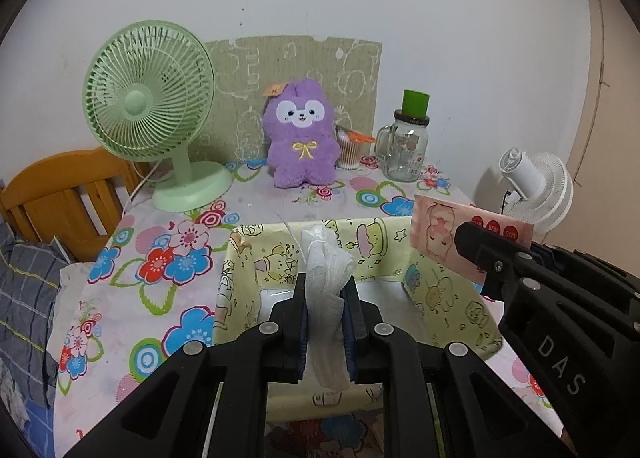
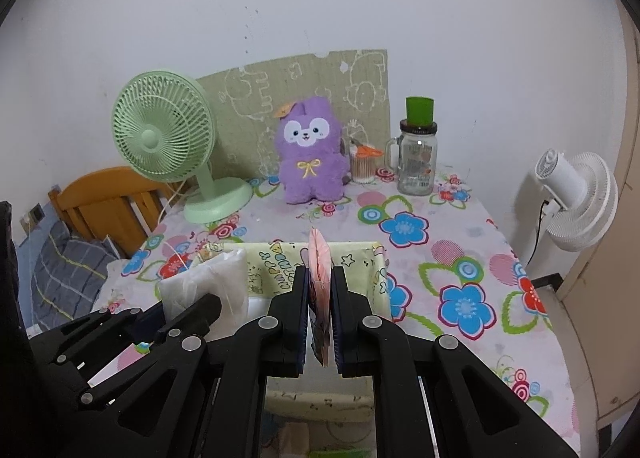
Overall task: Organize soft objects
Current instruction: 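Drop the white pack into the fabric box while the right tool releases the pink packet, then withdraw both open tools from the fabric box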
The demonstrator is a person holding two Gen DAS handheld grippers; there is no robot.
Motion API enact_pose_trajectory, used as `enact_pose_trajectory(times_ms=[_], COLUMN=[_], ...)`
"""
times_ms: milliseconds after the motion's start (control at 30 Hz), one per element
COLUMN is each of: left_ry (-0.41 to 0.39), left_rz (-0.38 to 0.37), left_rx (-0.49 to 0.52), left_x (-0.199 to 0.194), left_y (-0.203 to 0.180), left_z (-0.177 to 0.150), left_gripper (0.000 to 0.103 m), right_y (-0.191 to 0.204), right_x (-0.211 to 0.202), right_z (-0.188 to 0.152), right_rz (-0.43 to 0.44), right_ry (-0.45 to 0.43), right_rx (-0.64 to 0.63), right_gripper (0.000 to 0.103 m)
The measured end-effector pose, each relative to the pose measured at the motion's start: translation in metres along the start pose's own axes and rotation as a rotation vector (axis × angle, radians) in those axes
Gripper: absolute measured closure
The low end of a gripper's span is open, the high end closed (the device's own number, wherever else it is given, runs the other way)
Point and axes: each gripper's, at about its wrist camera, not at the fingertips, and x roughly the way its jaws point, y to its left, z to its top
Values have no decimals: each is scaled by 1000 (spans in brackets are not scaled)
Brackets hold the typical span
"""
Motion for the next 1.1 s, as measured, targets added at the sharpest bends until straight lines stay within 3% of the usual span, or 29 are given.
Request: enact_pose_trajectory(times_ms=[100,267,367,433,633,867,900,933,967,1033,1100], left_ry=[16,37,60,75,94,86,85,84,82,77,68], left_rz=[-2,7,13,12,3,9,14,20,24,22,23], left_rx=[0,-13,-20,-25,-37,-30,-29,-26,-24,-26,-28], left_x=[11,28,36,40,46,45,44,43,42,39,34], left_y=[1,5,8,9,12,9,9,8,7,6,5], left_z=[0,1,-1,-2,-3,-2,-2,-2,-2,-2,-1], left_gripper=[90,77,61,44,20,8,8,8,7,7,6], right_y=[0,-3,-4,-4,-2,-2,-3,-4,-4,-6,-6], right_x=[10,28,38,42,54,57,57,55,52,44,37], right_z=[0,-2,-3,-3,-4,-6,-6,-6,-7,-8,-7], right_rz=[-1,-8,-6,-4,13,14,15,17,20,24,11], right_ry=[13,34,46,52,69,101,104,102,96,60,34], right_rx=[-1,13,21,28,35,32,30,32,35,41,32], right_gripper=[90,90,90,90,90,87,84,72,51,29,28])
